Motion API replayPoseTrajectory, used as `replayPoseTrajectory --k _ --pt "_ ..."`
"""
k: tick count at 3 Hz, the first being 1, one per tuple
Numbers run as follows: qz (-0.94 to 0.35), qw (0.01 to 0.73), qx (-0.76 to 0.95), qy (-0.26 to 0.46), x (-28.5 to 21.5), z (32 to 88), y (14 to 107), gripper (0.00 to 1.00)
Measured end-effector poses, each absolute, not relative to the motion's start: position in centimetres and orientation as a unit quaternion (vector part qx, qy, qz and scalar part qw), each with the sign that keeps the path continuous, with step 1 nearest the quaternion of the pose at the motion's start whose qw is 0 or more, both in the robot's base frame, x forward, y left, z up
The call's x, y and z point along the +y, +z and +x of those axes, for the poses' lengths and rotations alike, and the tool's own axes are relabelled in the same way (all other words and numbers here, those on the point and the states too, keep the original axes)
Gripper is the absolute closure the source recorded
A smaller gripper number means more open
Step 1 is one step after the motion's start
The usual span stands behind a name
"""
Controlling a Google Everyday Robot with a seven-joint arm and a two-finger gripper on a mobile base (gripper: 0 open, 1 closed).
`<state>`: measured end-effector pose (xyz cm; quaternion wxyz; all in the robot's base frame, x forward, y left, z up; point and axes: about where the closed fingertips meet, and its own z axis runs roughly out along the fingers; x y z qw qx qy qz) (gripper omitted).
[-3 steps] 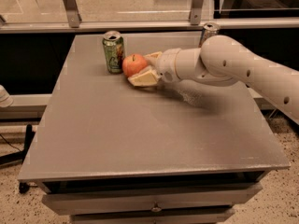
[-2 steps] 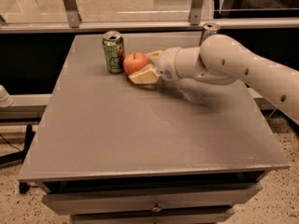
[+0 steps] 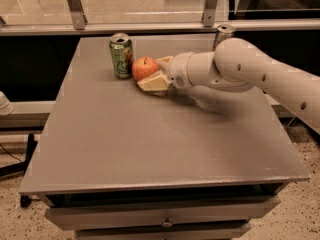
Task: Move apple near green can
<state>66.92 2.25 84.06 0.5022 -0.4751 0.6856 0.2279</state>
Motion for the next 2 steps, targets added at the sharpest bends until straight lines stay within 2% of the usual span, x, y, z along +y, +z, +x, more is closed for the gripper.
replayPoseTrajectory --k 1,2 --pt "-0.476 0.495 0.687 0.238 2.6 65.9 83.8 0.11" --pt "-0.478 0.494 0.684 0.245 2.6 64.6 84.4 0.0"
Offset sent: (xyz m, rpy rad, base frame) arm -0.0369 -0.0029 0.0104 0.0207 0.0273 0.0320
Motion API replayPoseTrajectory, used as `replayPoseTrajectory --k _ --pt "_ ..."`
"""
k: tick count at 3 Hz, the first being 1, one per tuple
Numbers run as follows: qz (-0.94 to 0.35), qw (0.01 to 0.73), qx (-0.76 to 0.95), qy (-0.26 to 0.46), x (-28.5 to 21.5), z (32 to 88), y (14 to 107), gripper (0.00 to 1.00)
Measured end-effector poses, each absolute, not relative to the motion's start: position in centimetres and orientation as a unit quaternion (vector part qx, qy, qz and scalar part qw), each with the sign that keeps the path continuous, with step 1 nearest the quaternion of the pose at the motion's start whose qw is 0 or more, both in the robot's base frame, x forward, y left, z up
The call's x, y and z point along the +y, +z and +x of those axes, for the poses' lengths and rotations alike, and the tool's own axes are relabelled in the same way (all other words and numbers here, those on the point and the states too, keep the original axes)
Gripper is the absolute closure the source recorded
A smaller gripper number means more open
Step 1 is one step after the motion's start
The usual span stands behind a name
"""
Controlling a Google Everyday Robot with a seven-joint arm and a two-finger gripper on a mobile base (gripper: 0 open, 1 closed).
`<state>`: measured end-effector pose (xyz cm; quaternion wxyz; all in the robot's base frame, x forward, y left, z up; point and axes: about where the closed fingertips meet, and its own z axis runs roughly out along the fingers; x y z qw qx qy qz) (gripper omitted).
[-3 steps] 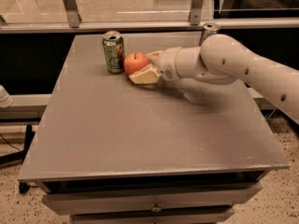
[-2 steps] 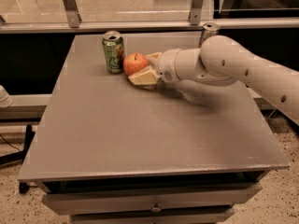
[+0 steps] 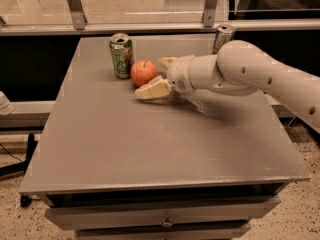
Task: Move apple near green can
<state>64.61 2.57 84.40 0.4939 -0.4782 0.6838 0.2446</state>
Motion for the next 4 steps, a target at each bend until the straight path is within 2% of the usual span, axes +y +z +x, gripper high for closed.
replayPoseTrajectory --k 2,4 --pt "-0.462 0.51 0.686 0.237 -0.6 61.9 86.5 0.0" --pt "-0.452 0.55 0.664 0.227 -8.3 56.5 89.2 0.0"
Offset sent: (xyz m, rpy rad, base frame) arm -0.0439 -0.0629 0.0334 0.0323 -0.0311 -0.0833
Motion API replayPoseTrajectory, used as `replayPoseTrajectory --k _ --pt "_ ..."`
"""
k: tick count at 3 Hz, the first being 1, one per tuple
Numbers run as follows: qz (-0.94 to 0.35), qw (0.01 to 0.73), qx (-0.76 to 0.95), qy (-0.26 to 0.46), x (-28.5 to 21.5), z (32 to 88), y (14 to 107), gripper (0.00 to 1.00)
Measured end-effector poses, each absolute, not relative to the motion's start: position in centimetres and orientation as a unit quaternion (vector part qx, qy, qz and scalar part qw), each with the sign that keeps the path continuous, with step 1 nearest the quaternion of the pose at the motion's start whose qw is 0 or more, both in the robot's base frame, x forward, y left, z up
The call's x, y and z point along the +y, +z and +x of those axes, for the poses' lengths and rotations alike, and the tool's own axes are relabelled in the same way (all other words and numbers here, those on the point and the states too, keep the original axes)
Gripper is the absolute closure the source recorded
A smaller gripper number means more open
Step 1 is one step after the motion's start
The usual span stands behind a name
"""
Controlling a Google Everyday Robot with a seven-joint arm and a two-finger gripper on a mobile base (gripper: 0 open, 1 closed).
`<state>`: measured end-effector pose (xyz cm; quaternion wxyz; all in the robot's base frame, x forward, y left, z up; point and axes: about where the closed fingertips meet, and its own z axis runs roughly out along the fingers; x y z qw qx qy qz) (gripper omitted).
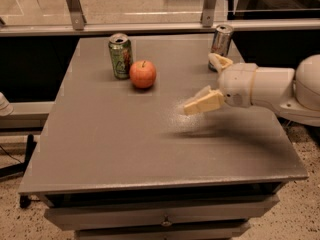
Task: Move apple near green can
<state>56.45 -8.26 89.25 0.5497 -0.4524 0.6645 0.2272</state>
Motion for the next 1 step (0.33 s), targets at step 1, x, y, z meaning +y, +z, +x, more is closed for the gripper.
replayPoseTrajectory --k 1 --pt "-0.446 0.553 0.67 0.217 -10.13 55.89 89.24 0.0"
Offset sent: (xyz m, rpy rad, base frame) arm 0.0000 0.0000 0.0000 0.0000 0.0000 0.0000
